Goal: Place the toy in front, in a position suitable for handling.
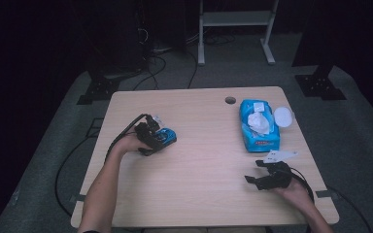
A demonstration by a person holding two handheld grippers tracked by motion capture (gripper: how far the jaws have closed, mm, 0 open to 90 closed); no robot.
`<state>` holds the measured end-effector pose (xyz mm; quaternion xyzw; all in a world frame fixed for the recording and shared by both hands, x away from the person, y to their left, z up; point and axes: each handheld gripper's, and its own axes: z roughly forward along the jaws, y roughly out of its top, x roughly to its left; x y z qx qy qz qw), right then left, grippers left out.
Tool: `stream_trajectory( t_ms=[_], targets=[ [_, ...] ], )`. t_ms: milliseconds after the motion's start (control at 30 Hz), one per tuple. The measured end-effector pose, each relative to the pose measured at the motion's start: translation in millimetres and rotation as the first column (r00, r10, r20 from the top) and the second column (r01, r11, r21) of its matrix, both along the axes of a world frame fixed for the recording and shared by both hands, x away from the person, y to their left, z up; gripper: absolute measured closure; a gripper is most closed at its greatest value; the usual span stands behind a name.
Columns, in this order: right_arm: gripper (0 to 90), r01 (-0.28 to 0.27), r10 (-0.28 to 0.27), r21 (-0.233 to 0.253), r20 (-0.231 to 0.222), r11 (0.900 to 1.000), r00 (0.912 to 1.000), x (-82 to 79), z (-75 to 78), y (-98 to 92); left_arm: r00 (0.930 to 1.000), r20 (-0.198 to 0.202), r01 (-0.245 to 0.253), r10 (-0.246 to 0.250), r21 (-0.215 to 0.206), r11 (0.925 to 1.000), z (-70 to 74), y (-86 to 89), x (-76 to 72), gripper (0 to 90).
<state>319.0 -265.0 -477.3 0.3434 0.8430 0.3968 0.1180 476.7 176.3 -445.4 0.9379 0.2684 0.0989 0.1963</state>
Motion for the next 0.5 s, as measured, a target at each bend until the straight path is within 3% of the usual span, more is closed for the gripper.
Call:
stream_trajectory(
  t_ms=[233, 500],
  targets=[
    [19.5, 0.005, -0.005, 0.004, 0.001, 1.000, 1.0000, -0.1, 0.4, -1.7, 0.9999, 0.011, 0.000, 0.000, -0.005, 1.0000, 3.3, 2.9, -1.3, 27.9],
    [19.5, 0.006, -0.006, 0.003, 0.002, 1.000, 1.0000, -0.1, 0.6, -0.9, 0.9994, 0.034, -0.006, 0.008, -0.047, 0.9989, 17.2, 8.6, -6.0, 28.0]
  ],
)
